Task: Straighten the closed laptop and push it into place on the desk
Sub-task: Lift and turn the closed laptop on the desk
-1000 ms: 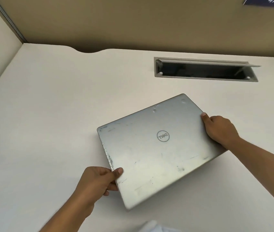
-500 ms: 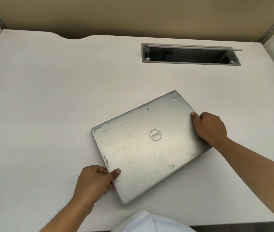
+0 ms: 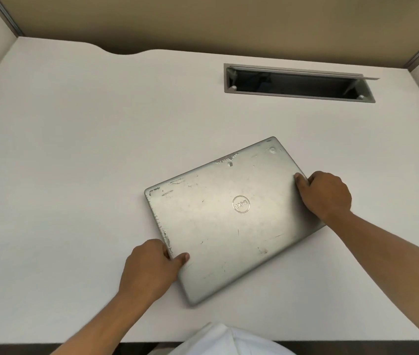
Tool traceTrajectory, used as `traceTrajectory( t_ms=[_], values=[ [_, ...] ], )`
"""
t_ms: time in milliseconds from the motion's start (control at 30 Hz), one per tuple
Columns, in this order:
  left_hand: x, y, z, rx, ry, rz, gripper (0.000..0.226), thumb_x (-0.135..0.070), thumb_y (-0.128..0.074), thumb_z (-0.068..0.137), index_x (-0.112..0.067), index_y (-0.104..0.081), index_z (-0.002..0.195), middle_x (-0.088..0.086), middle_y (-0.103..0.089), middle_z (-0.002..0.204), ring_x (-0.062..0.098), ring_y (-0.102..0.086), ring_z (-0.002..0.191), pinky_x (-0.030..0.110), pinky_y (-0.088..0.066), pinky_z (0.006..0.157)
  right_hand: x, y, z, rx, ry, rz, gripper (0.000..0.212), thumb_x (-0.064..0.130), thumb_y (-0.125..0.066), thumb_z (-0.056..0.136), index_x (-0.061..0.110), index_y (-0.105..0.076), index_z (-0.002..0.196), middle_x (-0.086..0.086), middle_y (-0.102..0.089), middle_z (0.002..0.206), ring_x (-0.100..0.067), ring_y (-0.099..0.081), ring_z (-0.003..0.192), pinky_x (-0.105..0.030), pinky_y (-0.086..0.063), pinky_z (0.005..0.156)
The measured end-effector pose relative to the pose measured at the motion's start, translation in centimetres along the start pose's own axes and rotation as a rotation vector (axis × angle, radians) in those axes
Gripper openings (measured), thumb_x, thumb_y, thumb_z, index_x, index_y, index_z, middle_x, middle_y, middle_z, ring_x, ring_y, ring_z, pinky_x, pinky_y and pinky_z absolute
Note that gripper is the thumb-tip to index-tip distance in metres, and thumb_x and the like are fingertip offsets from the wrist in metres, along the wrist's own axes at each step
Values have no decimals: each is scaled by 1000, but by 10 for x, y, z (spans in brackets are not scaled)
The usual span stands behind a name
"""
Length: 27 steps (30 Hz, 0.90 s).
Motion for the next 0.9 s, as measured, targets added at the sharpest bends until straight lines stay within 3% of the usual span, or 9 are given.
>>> traceTrajectory(
  t_ms=[133, 233, 400, 633, 800, 900],
  values=[
    [1, -3, -3, -70, 32, -45, 41, -55, -71, 73, -17, -56, 76, -4, -69, 63, 10, -62, 62, 30, -49, 55, -2, -9, -6, -5, -14, 174, 49, 54, -43, 91, 8, -54, 78, -14, -61, 83, -38, -59, 79, -38, -47, 64],
    [-1, -9, -10, -152, 55, -175, 42, -53, -74, 71, -27, -50, 94, -12, -64, 72, 3, -58, 68, 23, -39, 52, -4, -15, -17, -43, -60, 321, 47, 50, -48, 91, 5, -59, 98, -17, -62, 98, -40, -58, 94, -41, -48, 76],
    [-5, -22, -19, -171, 95, -374, 49, -47, -75, 71, -29, -48, 108, -13, -58, 97, -2, -55, 82, 22, -41, 61, -4, -15, -28, -60, -41, 315, 50, 48, -48, 93, 4, -59, 114, -21, -61, 110, -42, -55, 104, -49, -48, 89],
    [-14, -26, -16, -225, 181, -622, 48, -34, -74, 77, -23, -53, 118, -2, -56, 115, 14, -61, 95, 42, -53, 87, 1, -8, -28, -17, -49, 363, 45, 41, -51, 93, 6, -56, 121, -22, -59, 115, -43, -51, 111, -49, -45, 93],
    [-21, -18, -8, -341, 169, -819, 41, -20, -69, 85, -31, -55, 122, -3, -61, 115, 9, -62, 97, 31, -50, 85, 8, -4, -22, 36, -3, 395, 46, 34, -52, 93, 18, -49, 136, -18, -59, 120, -42, -49, 116, -48, -43, 95],
    [-23, -16, -2, -326, 236, -895, 53, -21, -68, 86, -22, -49, 136, -6, -60, 120, 12, -61, 103, 29, -44, 88, 12, -2, -15, 96, -25, 382, 53, 43, -53, 92, 16, -48, 138, -19, -57, 127, -42, -48, 121, -49, -42, 101]
  ],
)
Point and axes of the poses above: each hand's wrist, its own z-axis towards the middle knuckle, its own y-axis out of the back of the hand, x = y × z, the point moved 1 cm from there along z, towards the middle knuckle
